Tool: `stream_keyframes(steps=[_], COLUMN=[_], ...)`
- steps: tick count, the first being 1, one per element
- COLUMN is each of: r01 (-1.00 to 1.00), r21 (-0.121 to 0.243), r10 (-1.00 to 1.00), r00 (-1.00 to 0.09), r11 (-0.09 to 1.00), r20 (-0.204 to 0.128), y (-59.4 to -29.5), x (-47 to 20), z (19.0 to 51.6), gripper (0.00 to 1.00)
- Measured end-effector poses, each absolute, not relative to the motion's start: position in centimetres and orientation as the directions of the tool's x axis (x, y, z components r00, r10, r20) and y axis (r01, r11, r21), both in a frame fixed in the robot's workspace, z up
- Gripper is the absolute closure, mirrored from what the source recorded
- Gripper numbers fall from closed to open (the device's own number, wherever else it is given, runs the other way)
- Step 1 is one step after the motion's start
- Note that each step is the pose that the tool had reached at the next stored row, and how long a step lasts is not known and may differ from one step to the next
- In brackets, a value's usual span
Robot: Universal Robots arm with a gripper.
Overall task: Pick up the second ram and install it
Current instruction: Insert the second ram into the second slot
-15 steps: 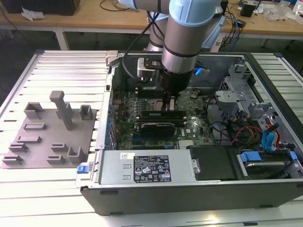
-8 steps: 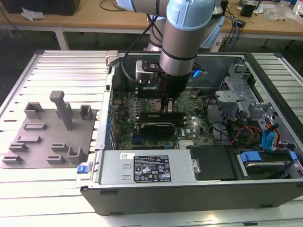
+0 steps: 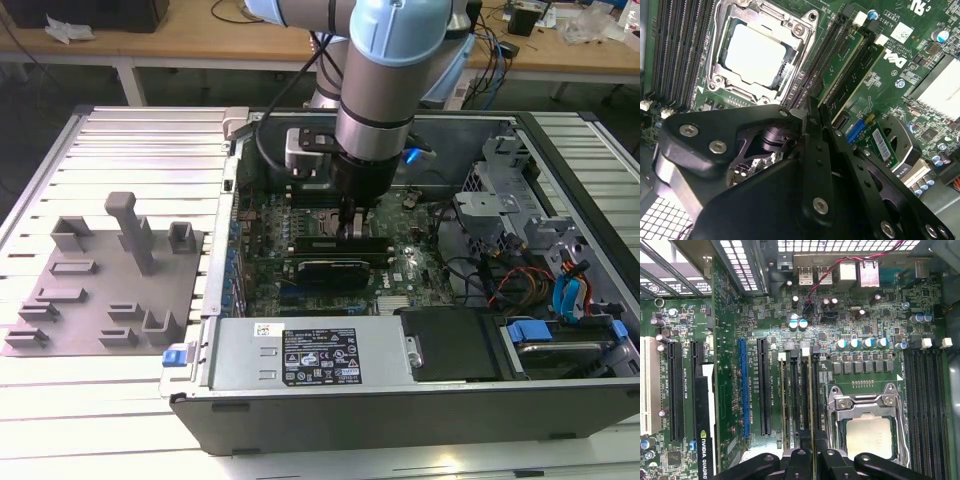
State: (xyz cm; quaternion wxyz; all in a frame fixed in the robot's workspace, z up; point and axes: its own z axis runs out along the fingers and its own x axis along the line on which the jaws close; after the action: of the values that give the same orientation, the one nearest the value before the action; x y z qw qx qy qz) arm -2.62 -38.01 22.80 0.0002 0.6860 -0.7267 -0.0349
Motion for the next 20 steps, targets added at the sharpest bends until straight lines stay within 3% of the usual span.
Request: stream_keyframes(steps=[20], r01=[-0.997], r21=[0.050], r10=[-0.997], r00=[-0.058], r11=[0.056], r20=[-0.048], y=[-38.19], x=[-2.52], z=[22.86], gripper=[0.89])
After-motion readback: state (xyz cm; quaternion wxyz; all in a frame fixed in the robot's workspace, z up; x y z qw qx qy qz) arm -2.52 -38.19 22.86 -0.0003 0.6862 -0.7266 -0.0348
